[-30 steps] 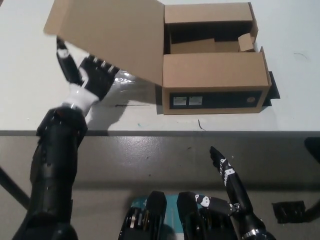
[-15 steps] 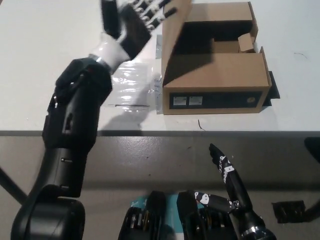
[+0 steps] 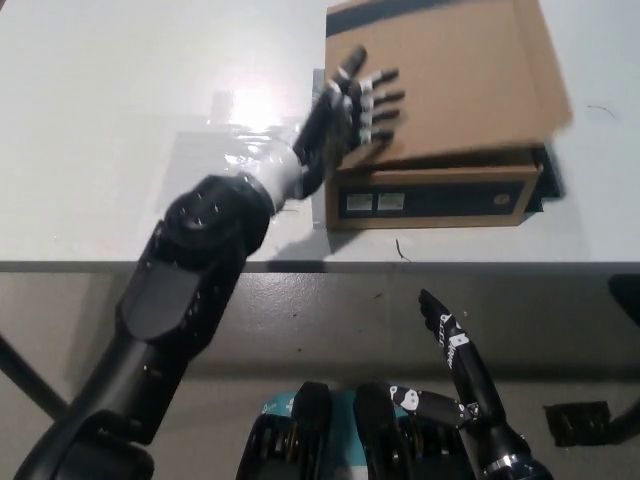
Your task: A small storge box is placed at the center of the table and the robot uses its left hand to push the lid and close it
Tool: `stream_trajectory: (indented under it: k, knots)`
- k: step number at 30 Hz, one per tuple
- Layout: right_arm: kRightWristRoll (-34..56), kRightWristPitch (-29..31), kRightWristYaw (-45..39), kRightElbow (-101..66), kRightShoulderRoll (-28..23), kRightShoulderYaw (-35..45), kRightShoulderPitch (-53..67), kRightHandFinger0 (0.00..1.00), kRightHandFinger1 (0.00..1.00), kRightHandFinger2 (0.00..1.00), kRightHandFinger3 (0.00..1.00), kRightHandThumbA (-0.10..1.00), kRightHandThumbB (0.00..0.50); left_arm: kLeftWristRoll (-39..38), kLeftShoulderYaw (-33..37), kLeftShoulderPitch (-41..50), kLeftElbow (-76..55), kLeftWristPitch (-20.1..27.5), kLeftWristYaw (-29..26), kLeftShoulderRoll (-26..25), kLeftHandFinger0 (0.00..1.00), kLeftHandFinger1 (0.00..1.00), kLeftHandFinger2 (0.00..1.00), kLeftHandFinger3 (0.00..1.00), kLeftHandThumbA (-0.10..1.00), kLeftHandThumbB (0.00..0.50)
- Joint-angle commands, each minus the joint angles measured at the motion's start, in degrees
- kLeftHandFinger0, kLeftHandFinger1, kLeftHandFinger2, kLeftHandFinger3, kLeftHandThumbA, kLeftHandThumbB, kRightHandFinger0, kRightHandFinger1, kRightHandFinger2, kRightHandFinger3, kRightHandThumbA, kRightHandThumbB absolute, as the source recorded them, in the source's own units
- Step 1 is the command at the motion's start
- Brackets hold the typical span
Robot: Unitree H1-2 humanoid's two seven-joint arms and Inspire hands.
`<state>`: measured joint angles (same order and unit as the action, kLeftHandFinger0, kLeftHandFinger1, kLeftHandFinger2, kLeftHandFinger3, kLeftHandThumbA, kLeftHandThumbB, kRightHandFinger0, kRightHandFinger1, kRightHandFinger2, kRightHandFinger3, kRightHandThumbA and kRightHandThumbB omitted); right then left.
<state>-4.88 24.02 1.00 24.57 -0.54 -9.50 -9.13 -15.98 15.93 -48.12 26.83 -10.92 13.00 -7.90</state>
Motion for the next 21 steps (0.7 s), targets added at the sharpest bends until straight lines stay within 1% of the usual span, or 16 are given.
stream_trajectory:
  k: [1,2,5,7,8,11,12,14,16,17,18,19,20,21]
  knots:
    - [0.82,2.91,-0.68,-2.38,-0.14,0.31,-1.78,1.0,1.0,1.0,1.0,1.0,0.391,32.48,14.46,-1.27,-6.26,17.8,-6.21,-6.26,1.0,1.0,1.0,1.0,1.0,0.318]
    - [0.86,2.91,-0.73,-2.41,-0.12,0.35,-1.77,1.0,1.0,1.0,1.0,1.0,0.396,32.53,14.74,-0.72,-6.46,17.35,-5.92,-6.56,1.0,1.0,1.0,1.0,1.0,0.304]
    - [0.94,2.91,-0.7,-2.29,-0.1,0.45,-2.04,1.0,1.0,1.0,1.0,1.0,0.395,31.6,14.92,0.12,-6.8,16.8,-5.09,-7.04,1.0,1.0,1.0,1.0,1.0,0.304]
    - [0.78,2.91,-0.57,-2.32,-0.08,0.43,-2.01,1.0,1.0,1.0,1.0,1.0,0.395,31.59,15.01,0.66,-6.3,17.62,-5.42,-7.15,1.0,1.0,1.0,1.0,1.0,0.307]
    - [0.75,2.91,-0.58,-2.34,-0.11,0.41,-2.01,1.0,1.0,1.0,1.0,1.0,0.395,31.48,15.0,0.99,-6.24,17.42,-5.38,-7.21,1.0,1.0,1.0,1.0,1.0,0.314]
    - [0.83,2.91,-0.74,-2.19,-0.1,0.29,-2.04,1.0,1.0,1.0,1.0,1.0,0.389,31.66,14.63,2.6,-7.08,17.74,-6.01,-7.53,1.0,1.0,1.0,1.0,1.0,0.316]
    - [0.86,2.91,-0.81,-2.22,-0.09,0.3,-2.12,1.0,1.0,1.0,1.0,1.0,0.389,31.59,14.46,3.06,-8.03,17.73,-5.83,-7.89,1.0,1.0,1.0,1.0,1.0,0.334]
    - [0.87,2.91,-0.93,-2.39,-0.34,0.35,-2.21,1.0,1.0,1.0,1.0,1.0,0.391,30.83,13.25,4.69,-10.51,19.21,-5.84,-8.02,1.0,1.0,1.0,1.0,1.0,0.339]
    - [0.97,2.91,-1.12,-2.4,-0.5,0.35,-2.26,1.0,1.0,1.0,1.0,1.0,0.39,29.65,11.9,7.7,-16.59,19.51,-5.05,-8.58,1.0,1.0,1.0,1.0,1.0,0.358]
    - [1.22,2.91,-1.27,-2.28,-0.48,0.41,-2.38,1.0,1.0,1.0,1.0,1.0,0.39,29.57,11.33,9.41,-20.49,19.36,-4.69,-8.99,1.0,1.0,1.0,1.0,1.0,0.376]
    - [1.42,2.91,-1.39,-2.12,-0.5,0.46,-2.65,1.0,1.0,1.0,1.0,1.0,0.39,29.4,10.79,10.62,-23.67,18.93,-4.2,-9.29,1.0,1.0,1.0,1.0,1.0,0.381]
    - [1.48,2.91,-1.4,-2.02,-0.51,0.54,-2.77,1.0,1.0,1.0,1.0,1.0,0.391,29.16,10.24,11.98,-26.44,18.95,-4.06,-9.34,1.0,1.0,1.0,1.0,1.0,0.376]
    - [1.38,2.91,-1.24,-2.07,-0.55,0.58,-2.69,1.0,1.0,1.0,1.0,1.0,0.387,29.56,9.69,14.81,-32.68,18.32,-3.73,-9.87,1.0,1.0,1.0,1.0,1.0,0.379]
    - [1.3,2.91,-1.15,-2.1,-0.65,0.58,-2.74,1.0,1.0,1.0,1.0,1.0,0.381,29.5,9.36,15.72,-34.68,18.49,-3.49,-9.87,1.0,1.0,1.0,1.0,1.0,0.373]
